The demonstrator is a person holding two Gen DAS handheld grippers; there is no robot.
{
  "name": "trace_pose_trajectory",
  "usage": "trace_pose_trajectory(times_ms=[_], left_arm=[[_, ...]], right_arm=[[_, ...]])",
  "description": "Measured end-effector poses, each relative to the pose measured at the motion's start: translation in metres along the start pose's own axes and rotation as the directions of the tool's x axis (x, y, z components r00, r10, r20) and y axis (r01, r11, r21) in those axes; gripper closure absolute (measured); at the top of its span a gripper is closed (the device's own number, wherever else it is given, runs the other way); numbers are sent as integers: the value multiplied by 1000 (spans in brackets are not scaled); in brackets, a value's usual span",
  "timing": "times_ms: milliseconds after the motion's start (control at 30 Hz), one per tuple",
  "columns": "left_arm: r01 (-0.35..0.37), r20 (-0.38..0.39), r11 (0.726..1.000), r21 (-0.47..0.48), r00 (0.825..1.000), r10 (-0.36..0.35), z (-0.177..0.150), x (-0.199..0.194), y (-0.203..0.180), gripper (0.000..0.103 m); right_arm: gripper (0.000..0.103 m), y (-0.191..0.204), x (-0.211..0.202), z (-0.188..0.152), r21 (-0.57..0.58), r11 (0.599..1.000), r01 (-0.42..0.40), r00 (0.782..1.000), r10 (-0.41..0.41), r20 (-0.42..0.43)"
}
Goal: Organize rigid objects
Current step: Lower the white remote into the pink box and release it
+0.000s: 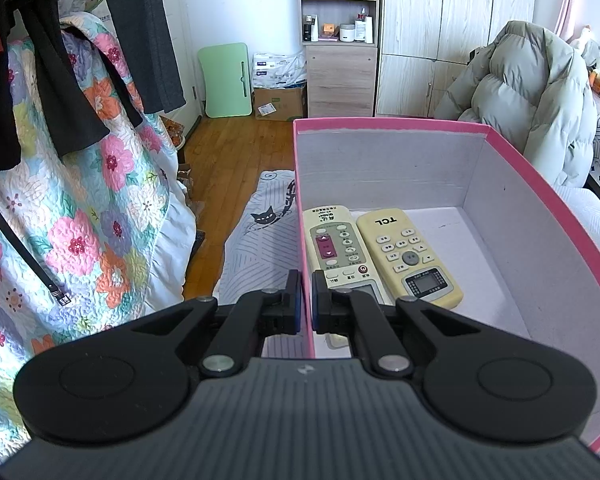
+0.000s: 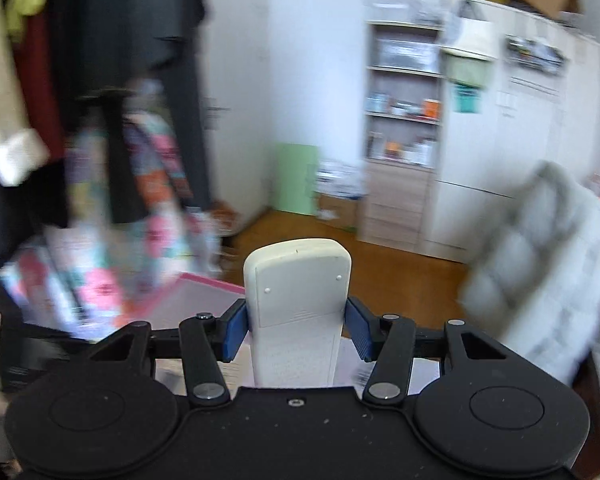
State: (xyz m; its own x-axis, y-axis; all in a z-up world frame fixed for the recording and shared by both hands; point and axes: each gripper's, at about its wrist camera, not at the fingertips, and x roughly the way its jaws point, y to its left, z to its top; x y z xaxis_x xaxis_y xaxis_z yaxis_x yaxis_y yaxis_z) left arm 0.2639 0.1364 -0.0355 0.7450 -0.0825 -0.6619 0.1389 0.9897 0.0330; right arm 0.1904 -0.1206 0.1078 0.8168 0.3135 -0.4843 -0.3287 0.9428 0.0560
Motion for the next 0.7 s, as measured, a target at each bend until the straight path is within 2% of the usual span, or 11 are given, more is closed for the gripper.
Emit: trace_pose_trajectory(times_ms=[67, 133, 233, 333, 467, 533, 700], left_arm=[[-2, 4, 1000, 4, 1000, 2, 0, 0, 0, 99], [-10, 11, 1000, 20, 1000, 10, -1, -1, -2, 99], [0, 11, 1000, -3, 1000, 0, -1, -1, 2, 99], [-3, 10, 1000, -5, 1000, 3, 0, 0, 1, 99], [4, 12, 1000, -14, 1000, -4, -1, 0, 1, 99], [9, 13, 1000, -21, 1000, -9, -1, -1, 3, 99], [15, 16, 1000, -24, 1000, -14, -2, -1, 3, 99]], right_arm=[[45, 12, 13, -1, 18, 995, -95, 995, 96, -26], [45, 23, 37, -8, 61, 986, -154, 984, 159, -78], [45, 34, 87, -22, 134, 972, -195, 961, 216, -170], [46, 35, 124, -37, 224, 953, -201, 940, 253, -230], [46, 34, 138, -71, 354, 911, -211, 915, 312, -258], [46, 35, 130, -79, 339, 918, -207, 918, 302, -256], [48, 34, 121, -87, 306, 932, -192, 893, 296, -339]])
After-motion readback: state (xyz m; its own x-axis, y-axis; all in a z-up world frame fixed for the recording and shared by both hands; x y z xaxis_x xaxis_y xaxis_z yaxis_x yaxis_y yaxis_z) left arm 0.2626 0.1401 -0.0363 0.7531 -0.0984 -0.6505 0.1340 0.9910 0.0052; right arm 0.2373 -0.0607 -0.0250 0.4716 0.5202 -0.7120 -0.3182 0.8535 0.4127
